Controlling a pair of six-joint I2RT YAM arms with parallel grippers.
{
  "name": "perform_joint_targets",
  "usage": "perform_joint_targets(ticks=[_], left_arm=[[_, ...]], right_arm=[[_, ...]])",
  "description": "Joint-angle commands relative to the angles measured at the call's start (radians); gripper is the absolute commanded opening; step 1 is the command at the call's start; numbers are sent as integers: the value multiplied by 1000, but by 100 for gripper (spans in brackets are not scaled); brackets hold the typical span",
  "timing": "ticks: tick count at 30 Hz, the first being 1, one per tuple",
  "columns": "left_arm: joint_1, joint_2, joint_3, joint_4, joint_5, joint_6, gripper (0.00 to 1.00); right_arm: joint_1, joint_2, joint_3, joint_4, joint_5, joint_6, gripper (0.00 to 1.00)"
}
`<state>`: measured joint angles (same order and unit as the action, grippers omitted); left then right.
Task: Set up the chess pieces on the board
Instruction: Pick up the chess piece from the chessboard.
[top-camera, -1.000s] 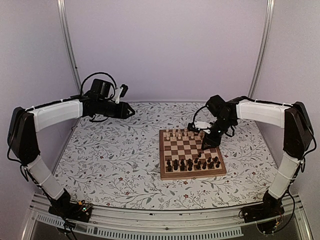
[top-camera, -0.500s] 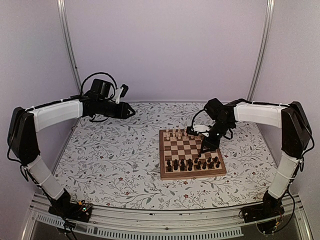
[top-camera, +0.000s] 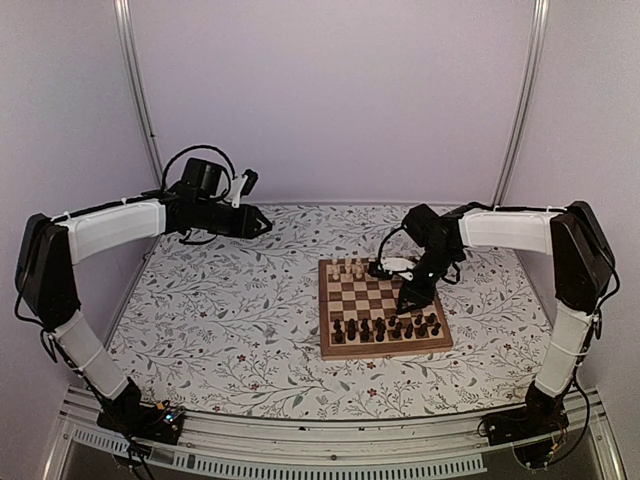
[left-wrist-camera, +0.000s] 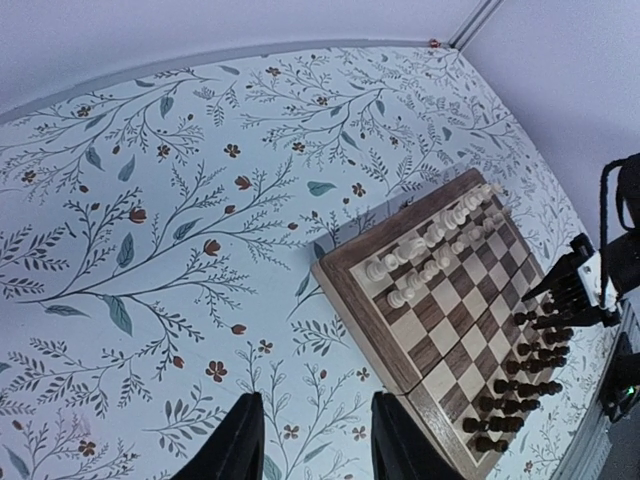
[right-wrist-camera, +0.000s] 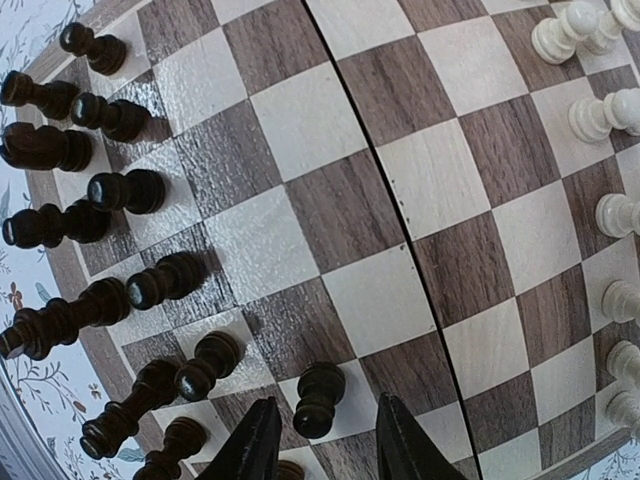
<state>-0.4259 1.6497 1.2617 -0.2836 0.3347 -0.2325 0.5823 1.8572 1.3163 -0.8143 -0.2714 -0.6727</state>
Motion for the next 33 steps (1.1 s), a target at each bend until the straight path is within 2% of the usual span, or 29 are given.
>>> perform_joint_targets(ticks=[1,6,12,22,33], left_arm=[[5,23,27,-16,28,10,39],[5,26,28,-16,33,8,39],[5,33,31,-19,38,7,39],[4,41,37,-25,44,9,40],[4,49,38,-25,51,6,41]], right_arm=[[4,31,32,7,0,9,34],[4,30,40,-4,-8,4,21],[4,14,36,-16,3,3,14],[4,-72,-27,-35,17,-4,12],[7,-107,-74,-52,-33,-12,11]])
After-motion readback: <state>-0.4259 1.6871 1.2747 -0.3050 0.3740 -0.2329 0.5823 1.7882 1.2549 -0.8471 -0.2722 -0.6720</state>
